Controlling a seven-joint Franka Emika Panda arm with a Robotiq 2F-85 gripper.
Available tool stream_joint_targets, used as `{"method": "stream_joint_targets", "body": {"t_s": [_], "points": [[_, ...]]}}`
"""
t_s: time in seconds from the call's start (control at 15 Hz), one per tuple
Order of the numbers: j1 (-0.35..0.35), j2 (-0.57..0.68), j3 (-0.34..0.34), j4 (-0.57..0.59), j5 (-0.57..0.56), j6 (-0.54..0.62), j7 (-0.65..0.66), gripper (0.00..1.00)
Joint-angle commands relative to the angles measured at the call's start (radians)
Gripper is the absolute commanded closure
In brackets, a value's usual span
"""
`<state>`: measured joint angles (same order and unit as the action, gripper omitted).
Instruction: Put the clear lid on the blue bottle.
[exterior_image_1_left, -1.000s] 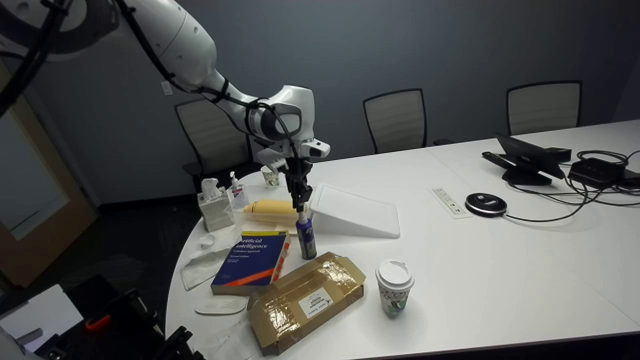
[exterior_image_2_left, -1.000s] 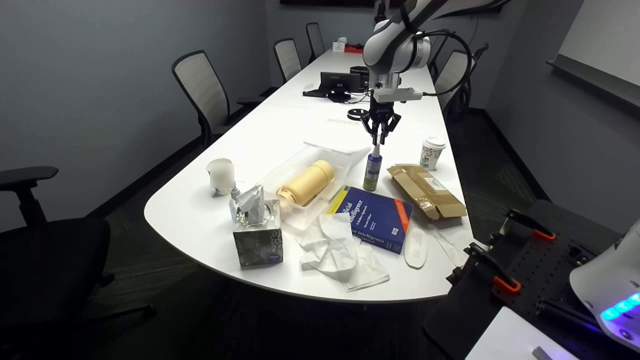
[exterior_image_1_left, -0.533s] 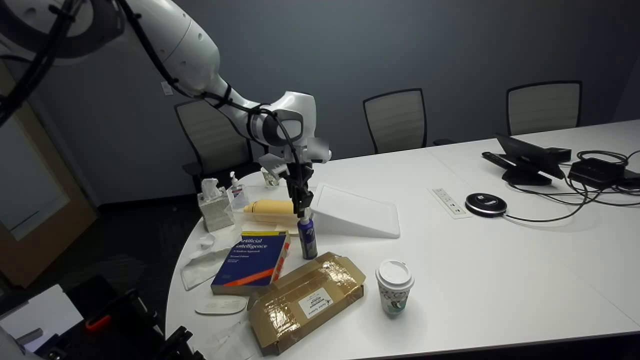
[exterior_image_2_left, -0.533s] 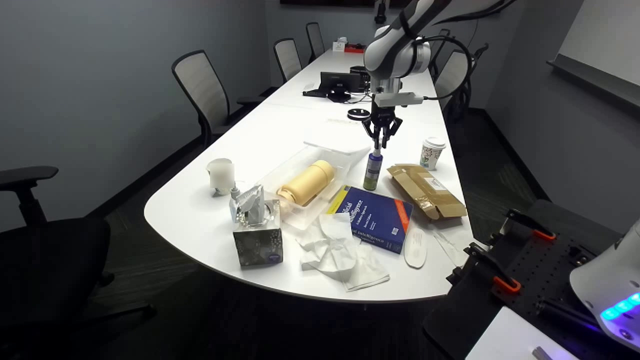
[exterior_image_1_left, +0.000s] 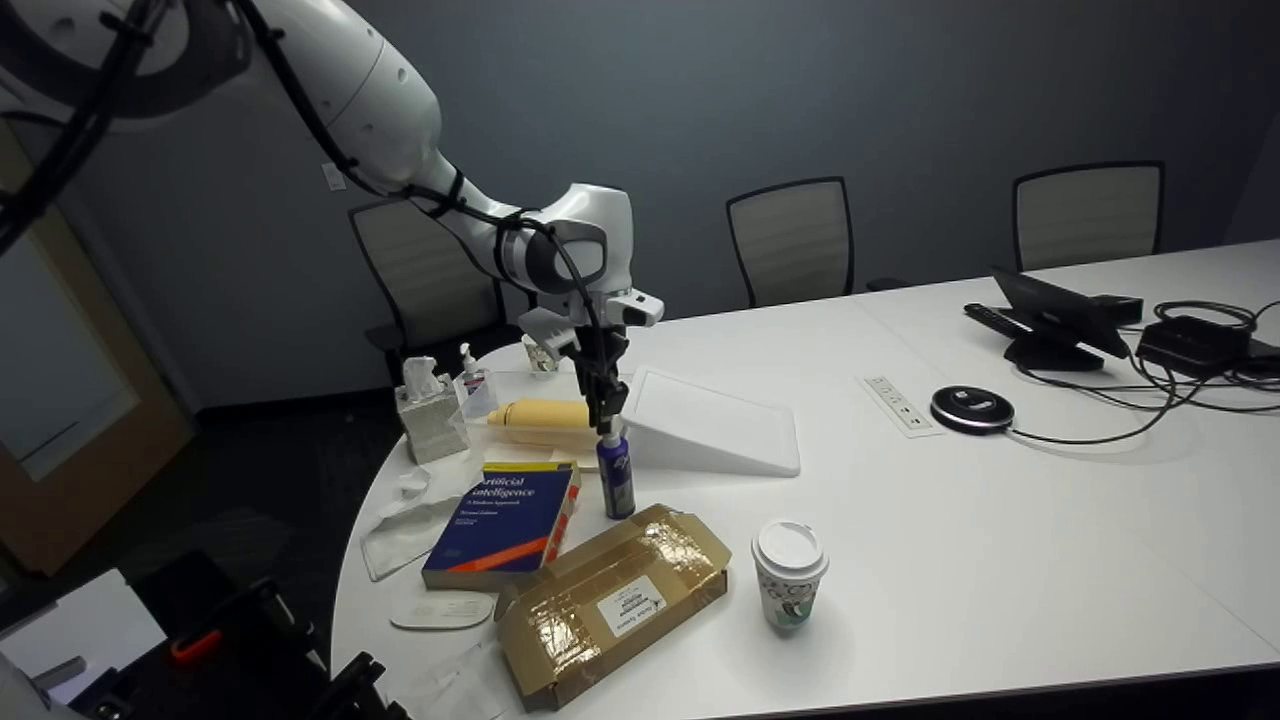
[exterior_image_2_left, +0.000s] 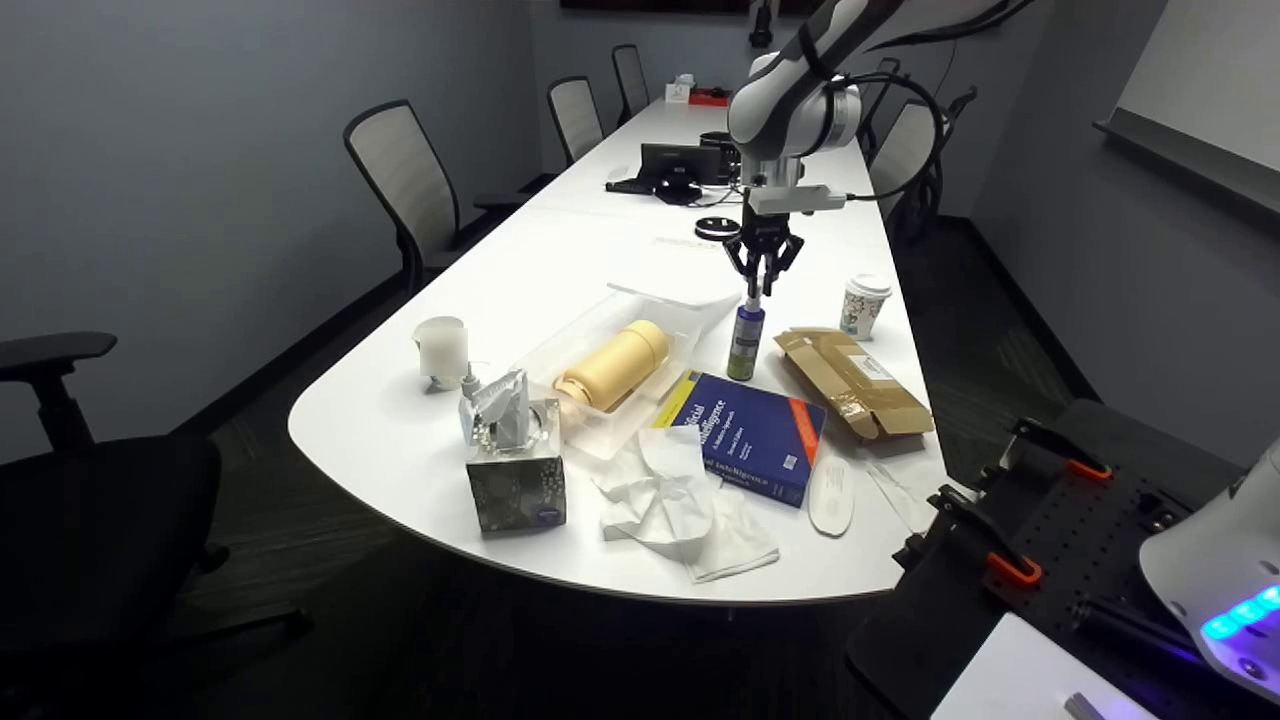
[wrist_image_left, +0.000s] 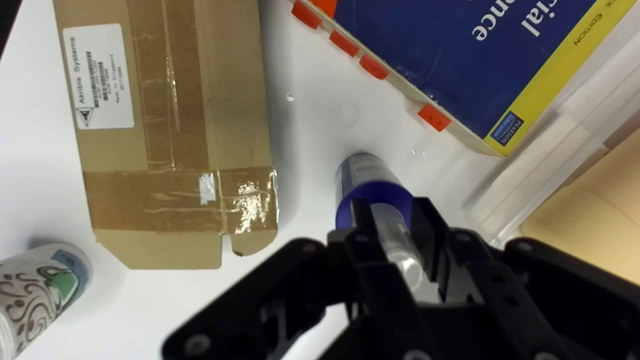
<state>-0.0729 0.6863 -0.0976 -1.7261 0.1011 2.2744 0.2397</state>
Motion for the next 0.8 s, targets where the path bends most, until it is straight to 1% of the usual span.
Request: {"method": "stream_joint_targets", "body": {"t_s": [0.0,0.2,0.27,0.33,0.4,0.73], "points": [[-0.009,0.015,0.004,-0.017,0.011,0.04,-0.015,0.94],[-0.014,0.016,0.006,-0.014,0.012,0.036,-0.022,0.94],[-0.016,0.015,0.007,-0.013,0.013,0.034,-0.025,0.5],[-0.017,0.015,0.007,-0.012,0.013,0.034,-0.026,0.48],[-0.019,0.019,0.007,-0.01,0.012,0.03,-0.027,0.42],[-0.02,0.043,0.008,0.0,0.01,0.021,-0.029,0.05]]}}
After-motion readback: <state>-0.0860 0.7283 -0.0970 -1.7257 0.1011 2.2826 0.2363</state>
